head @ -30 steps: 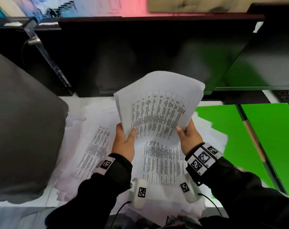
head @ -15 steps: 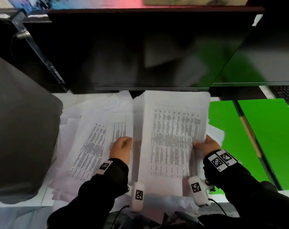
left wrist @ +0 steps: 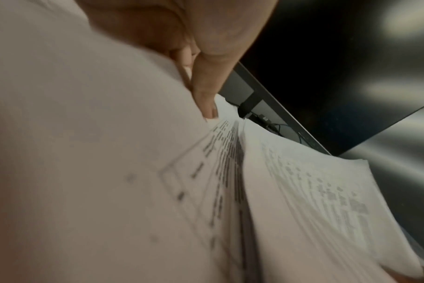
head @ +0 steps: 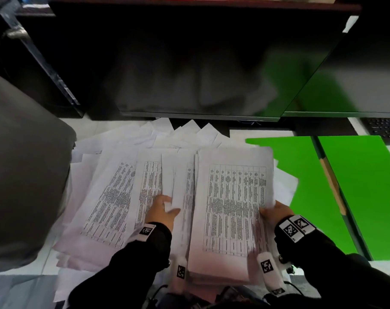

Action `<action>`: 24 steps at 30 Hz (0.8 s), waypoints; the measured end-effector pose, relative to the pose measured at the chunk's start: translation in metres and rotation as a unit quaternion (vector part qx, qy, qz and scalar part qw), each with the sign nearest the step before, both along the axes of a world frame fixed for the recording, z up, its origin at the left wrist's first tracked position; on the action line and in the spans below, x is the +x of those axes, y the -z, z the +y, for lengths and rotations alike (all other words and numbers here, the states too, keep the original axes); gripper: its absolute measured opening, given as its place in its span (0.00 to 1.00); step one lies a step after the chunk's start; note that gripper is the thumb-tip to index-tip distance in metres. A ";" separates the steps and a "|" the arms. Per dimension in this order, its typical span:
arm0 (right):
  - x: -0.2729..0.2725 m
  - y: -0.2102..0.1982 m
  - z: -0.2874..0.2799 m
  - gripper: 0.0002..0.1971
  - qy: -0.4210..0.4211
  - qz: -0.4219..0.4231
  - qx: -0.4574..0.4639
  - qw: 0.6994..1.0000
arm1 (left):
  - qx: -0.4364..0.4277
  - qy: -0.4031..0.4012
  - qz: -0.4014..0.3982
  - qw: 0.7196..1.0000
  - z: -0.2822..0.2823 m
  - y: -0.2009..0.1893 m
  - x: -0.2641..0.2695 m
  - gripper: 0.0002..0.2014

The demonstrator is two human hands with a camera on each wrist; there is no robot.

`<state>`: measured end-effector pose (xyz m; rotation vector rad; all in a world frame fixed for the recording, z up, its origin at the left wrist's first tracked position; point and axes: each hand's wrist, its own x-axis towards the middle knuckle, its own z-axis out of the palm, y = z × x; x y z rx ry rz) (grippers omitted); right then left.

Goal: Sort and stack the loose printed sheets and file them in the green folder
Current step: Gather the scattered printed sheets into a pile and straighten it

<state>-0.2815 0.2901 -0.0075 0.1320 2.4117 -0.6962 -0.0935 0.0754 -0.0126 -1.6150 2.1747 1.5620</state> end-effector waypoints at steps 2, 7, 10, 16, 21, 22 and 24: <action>-0.002 -0.004 -0.002 0.16 -0.006 0.003 -0.004 1.000 | -0.026 -0.004 -0.019 0.999 -0.012 -0.001 0.008 0.13; -0.002 -0.004 -0.013 0.16 -0.037 0.000 -0.015 0.999 | -0.049 -0.015 -0.077 0.996 -0.039 0.005 0.024 0.06; 0.001 0.000 -0.018 0.16 -0.041 -0.008 -0.015 0.999 | -0.101 -0.076 -0.114 0.985 -0.047 0.011 0.028 0.13; 0.003 0.009 -0.017 0.15 -0.049 -0.005 0.003 0.999 | -0.084 -0.141 -0.108 0.980 -0.052 0.013 0.036 0.10; 0.002 0.014 -0.016 0.16 -0.055 -0.020 0.014 0.998 | 0.004 -0.110 -0.051 0.993 -0.045 0.009 0.031 0.20; 0.002 0.014 -0.016 0.16 -0.054 -0.022 0.015 0.998 | -0.001 -0.089 -0.051 0.995 -0.043 0.008 0.028 0.18; 0.002 0.014 -0.016 0.16 -0.049 -0.029 0.009 0.998 | -0.010 -0.073 -0.058 0.996 -0.043 0.014 0.025 0.18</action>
